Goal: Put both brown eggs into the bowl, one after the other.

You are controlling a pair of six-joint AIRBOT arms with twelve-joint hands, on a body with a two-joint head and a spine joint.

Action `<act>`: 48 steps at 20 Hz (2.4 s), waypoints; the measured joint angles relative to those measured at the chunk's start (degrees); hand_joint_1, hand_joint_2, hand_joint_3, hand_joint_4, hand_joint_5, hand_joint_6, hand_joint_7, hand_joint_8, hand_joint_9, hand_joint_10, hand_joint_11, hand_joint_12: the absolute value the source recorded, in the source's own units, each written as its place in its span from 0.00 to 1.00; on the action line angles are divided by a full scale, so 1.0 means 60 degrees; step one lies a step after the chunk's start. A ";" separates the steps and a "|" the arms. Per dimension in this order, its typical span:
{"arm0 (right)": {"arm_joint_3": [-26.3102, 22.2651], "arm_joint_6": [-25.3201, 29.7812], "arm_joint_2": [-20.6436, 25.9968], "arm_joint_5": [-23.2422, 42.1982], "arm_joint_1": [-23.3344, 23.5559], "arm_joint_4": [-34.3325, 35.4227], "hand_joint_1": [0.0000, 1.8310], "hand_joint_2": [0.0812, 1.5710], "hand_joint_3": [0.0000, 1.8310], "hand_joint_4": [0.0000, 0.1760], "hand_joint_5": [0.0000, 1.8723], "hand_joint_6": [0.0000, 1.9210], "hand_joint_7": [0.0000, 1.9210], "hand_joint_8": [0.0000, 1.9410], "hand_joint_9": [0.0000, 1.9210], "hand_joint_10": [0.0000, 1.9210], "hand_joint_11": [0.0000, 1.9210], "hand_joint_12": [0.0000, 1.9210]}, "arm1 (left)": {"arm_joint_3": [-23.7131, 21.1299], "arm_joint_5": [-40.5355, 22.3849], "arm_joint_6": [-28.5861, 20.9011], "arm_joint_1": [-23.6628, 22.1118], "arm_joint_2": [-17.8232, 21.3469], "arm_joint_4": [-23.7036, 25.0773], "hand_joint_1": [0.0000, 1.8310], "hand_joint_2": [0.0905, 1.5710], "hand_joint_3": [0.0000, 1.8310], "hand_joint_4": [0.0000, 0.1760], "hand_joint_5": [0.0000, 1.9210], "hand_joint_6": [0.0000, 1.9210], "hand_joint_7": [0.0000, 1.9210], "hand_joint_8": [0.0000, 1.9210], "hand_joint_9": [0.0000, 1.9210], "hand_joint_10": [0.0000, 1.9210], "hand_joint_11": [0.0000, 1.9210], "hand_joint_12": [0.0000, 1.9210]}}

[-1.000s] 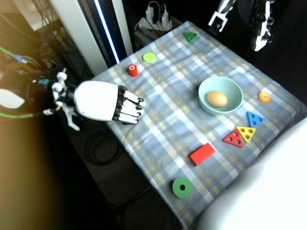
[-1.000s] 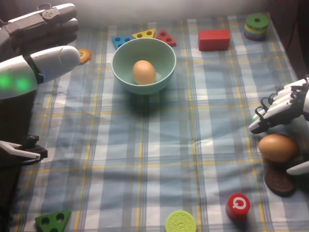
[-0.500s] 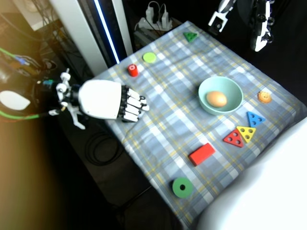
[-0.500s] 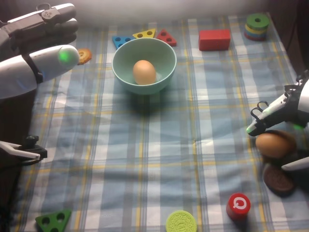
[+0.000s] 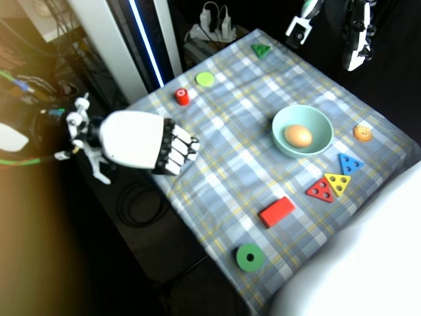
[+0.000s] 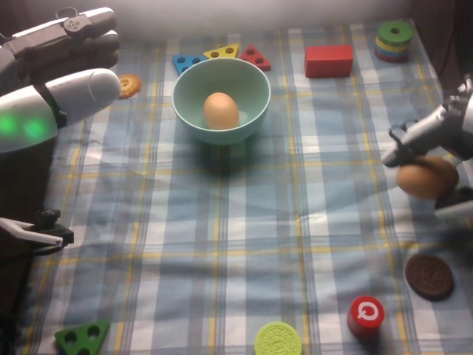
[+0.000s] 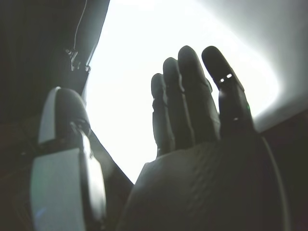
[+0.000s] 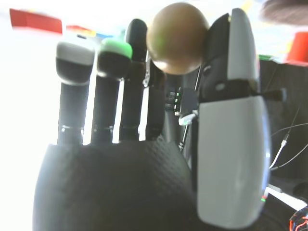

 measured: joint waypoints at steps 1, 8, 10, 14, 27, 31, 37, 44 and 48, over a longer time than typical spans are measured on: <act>0.0153 -0.0069 -0.0153 0.0007 0.0208 0.0018 0.69 0.63 0.00 0.00 0.63 0.27 0.65 0.33 0.63 0.21 0.46 0.53 | 0.0000 0.0004 -0.0004 0.0000 0.0000 0.0000 0.47 0.57 0.00 0.14 0.26 0.00 0.28 0.00 0.27 0.00 0.02 0.56; 0.1268 -0.0098 -0.1872 -0.0565 0.2561 -0.0929 0.70 0.65 0.00 0.00 0.64 0.20 0.59 0.51 0.54 0.53 0.42 0.76 | 0.0069 -0.0007 -0.0044 0.0000 -0.0018 0.0040 0.44 0.56 0.00 0.18 0.26 0.00 0.29 0.00 0.28 0.00 0.05 0.53; 0.1559 -0.0102 -0.2175 -0.0790 0.3206 -0.1341 0.65 0.65 0.00 0.00 0.62 0.35 0.51 0.77 0.46 0.90 0.38 0.97 | 0.0080 -0.0011 -0.0066 0.0000 -0.0018 0.0029 0.45 0.56 0.00 0.14 0.26 0.00 0.29 0.00 0.28 0.00 0.05 0.53; 0.1840 -0.0754 -0.2652 -0.1300 0.4397 -0.1413 0.69 0.63 0.00 0.15 0.62 0.37 0.66 0.25 0.57 0.36 0.42 0.67 | 0.0124 0.0015 -0.0135 -0.0004 -0.0018 0.0117 0.46 0.57 0.00 0.11 0.26 0.00 0.27 0.00 0.26 0.00 0.02 0.52; 0.2951 -0.1155 -0.4426 -0.1880 0.4441 -0.0725 0.69 0.64 0.00 0.00 0.59 0.35 0.65 0.32 0.63 0.05 0.27 0.61 | 0.0237 0.0095 -0.0335 -0.0044 -0.0098 0.0219 0.45 0.57 0.00 0.00 0.34 0.00 0.28 0.00 0.27 0.00 0.03 0.57; 0.2983 -0.1151 -0.4462 -0.1858 0.4146 -0.0433 0.55 0.61 0.00 0.00 0.47 0.01 0.48 0.04 0.46 0.00 0.16 0.56 | 0.0255 0.0095 -0.0382 -0.0040 -0.0098 0.0189 0.46 0.57 0.00 0.00 0.36 0.00 0.28 0.00 0.27 0.00 0.04 0.55; 0.2991 -0.1155 -0.4444 -0.1912 0.4025 -0.0295 0.56 0.61 0.00 0.00 0.46 0.00 0.50 0.01 0.48 0.01 0.18 0.61 | 0.0255 0.0087 -0.0415 -0.0040 -0.0098 0.0215 0.46 0.58 0.00 0.00 0.37 0.00 0.28 0.00 0.27 0.00 0.04 0.55; 0.2987 -0.1155 -0.4269 -0.1840 0.3905 -0.0124 0.55 0.59 0.00 0.00 0.46 0.00 0.43 0.00 0.42 0.00 0.17 0.58 | 0.0255 0.0091 -0.0426 -0.0040 -0.0098 0.0222 0.47 0.57 0.00 0.00 0.37 0.00 0.26 0.00 0.25 0.00 0.02 0.51; 0.2820 -0.1155 -0.3942 -0.1814 0.3858 0.0044 0.50 0.57 0.00 0.09 0.41 0.00 0.39 0.00 0.37 0.00 0.09 0.58 | 0.0255 0.0084 -0.0477 -0.0040 -0.0098 0.0222 0.46 0.57 0.00 0.00 0.37 0.00 0.26 0.00 0.25 0.00 0.02 0.53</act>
